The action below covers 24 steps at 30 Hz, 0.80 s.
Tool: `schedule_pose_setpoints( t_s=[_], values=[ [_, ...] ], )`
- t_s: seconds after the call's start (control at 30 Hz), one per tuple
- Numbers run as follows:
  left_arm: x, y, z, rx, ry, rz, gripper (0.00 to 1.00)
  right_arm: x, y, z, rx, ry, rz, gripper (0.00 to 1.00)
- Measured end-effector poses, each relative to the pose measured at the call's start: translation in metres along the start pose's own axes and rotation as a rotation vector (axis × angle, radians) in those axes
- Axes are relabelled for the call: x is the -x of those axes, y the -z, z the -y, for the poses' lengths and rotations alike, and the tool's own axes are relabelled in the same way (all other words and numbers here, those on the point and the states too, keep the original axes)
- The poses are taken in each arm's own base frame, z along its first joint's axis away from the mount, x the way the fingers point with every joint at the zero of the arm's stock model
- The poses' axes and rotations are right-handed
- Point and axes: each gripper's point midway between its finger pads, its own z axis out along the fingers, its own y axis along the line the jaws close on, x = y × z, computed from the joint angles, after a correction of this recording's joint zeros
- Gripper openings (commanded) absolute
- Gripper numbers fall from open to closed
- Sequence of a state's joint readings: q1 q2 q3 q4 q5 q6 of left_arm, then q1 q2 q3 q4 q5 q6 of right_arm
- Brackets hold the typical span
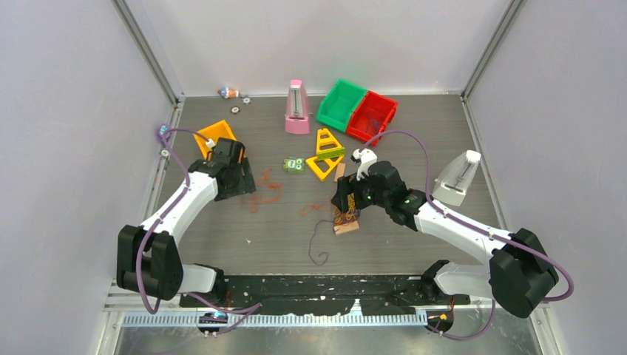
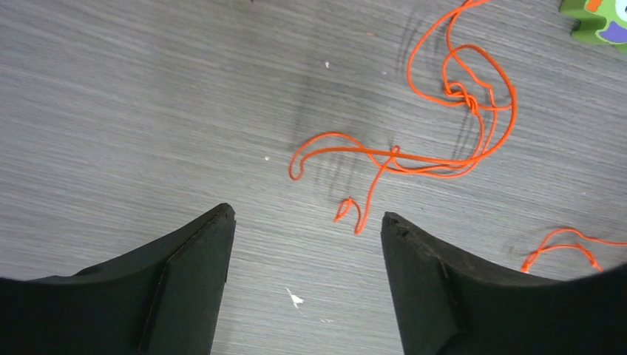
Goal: Untangle the cables
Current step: Untie the cable, then pick up the cable from the bin.
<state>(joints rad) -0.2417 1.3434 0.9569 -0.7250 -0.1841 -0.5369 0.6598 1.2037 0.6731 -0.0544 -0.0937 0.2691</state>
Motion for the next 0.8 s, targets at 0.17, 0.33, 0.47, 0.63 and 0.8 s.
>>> schedule_pose_setpoints(
  t_s=[0.17,0.33,0.47,0.63,0.8],
  values=[
    [0.015,0.001,-0.005,0.019,0.009,0.093,0.99,0.000,0.000,0.000,0.000,0.000,0.000,0.90],
    [0.023,0.005,-0.009,0.035,0.014,0.145,0.92,0.000,0.000,0.000,0.002,0.000,-0.001,0.90],
    [0.025,0.000,-0.006,0.027,0.010,0.145,0.88,0.000,0.000,-0.001,0.005,-0.001,-0.002,0.90],
    [0.018,-0.023,0.011,-0.021,0.053,0.088,0.85,-0.001,0.000,-0.002,0.009,-0.001,-0.005,0.90],
    [0.008,-0.048,0.013,-0.006,0.112,0.028,0.91,-0.003,0.001,-0.001,0.007,-0.001,-0.012,0.90]
  ],
)
